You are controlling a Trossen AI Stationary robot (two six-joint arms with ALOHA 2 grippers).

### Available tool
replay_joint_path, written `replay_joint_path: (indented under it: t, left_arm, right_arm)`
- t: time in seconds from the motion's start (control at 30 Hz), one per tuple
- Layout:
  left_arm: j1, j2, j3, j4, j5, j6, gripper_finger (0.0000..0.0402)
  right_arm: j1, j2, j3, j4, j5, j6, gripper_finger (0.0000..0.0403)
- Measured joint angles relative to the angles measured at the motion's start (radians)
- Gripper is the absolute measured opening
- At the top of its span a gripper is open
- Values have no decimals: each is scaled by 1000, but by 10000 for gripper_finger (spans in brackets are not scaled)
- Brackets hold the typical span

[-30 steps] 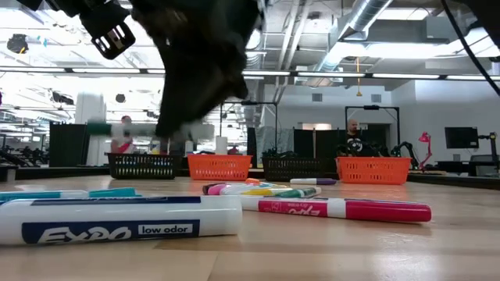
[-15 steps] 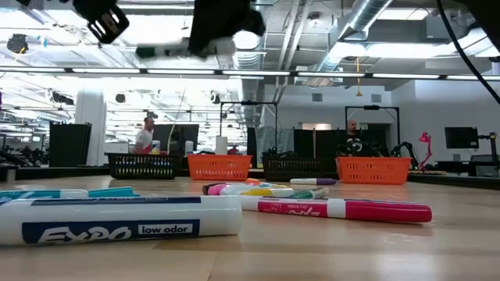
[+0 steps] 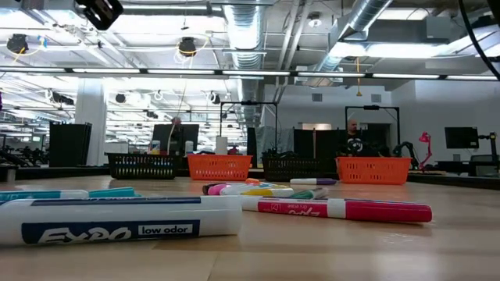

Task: Pick & Place Markers
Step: Put the green marker pen into the left orange bin

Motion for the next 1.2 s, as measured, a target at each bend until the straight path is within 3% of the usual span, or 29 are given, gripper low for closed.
replay_joint_path:
  t: [0.33, 0.6, 0.77, 1.2]
  left_arm:
    - [0, 21, 0, 127, -55, 112, 147]
    - [0, 19, 0, 232, -263, 242, 208]
    - [0, 27, 0, 419, -418, 332, 258]
    - [74, 119, 0, 601, -418, 350, 263]
  right_arm:
    - [-82, -16, -1, 246, -305, -123, 52]
    - [-124, -16, -6, 307, -370, -156, 52]
    - [-148, -15, -6, 342, -373, -182, 52]
    - [-190, -15, -6, 443, -419, -223, 52]
